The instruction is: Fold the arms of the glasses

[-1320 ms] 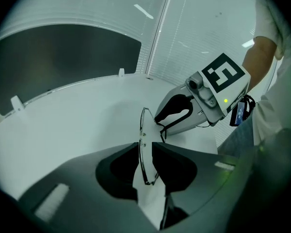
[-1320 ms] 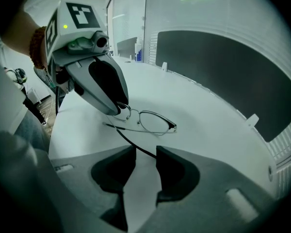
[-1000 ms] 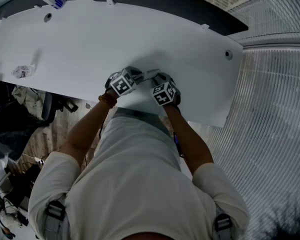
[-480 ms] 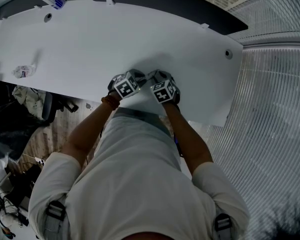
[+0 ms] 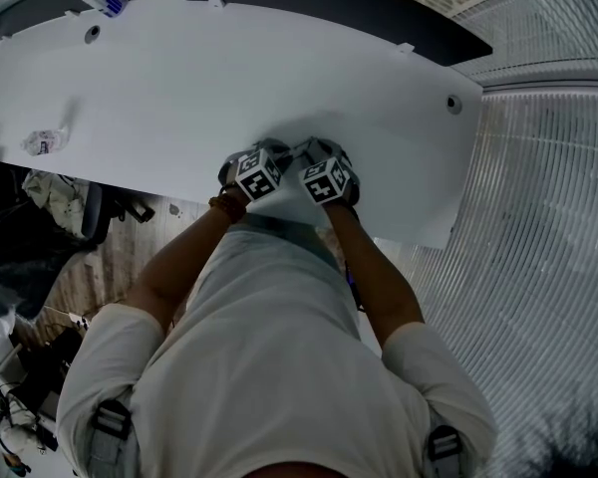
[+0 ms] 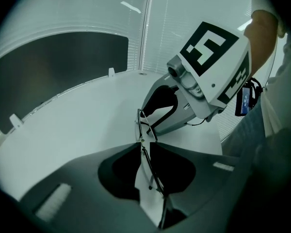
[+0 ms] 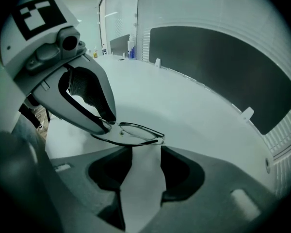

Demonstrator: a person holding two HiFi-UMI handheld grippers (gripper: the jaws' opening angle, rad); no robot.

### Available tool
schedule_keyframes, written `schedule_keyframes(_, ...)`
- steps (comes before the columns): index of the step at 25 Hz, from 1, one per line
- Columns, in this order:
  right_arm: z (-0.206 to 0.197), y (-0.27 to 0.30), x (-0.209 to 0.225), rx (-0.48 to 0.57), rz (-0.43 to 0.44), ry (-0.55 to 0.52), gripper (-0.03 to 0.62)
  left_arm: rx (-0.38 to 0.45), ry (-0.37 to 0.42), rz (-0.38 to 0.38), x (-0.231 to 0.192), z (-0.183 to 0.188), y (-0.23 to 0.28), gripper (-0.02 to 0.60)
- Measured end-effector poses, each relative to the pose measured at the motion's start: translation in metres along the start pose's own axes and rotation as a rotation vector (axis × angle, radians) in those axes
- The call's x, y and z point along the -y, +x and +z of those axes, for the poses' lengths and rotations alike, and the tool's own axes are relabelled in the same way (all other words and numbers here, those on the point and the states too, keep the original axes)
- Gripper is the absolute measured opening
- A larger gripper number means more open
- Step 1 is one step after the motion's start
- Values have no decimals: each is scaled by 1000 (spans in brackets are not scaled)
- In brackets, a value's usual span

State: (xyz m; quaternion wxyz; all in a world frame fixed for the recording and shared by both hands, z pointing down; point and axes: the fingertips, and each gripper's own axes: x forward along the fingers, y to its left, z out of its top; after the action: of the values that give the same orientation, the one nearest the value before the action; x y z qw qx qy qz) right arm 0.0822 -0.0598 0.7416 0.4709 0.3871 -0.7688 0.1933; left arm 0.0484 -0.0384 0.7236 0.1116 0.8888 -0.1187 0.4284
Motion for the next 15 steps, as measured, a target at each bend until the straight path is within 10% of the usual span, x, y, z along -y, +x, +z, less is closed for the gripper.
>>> schedule_keyframes(15, -20, -9, 2, -3, 52, 32, 267, -46, 91, 51, 12, 0, 12, 63)
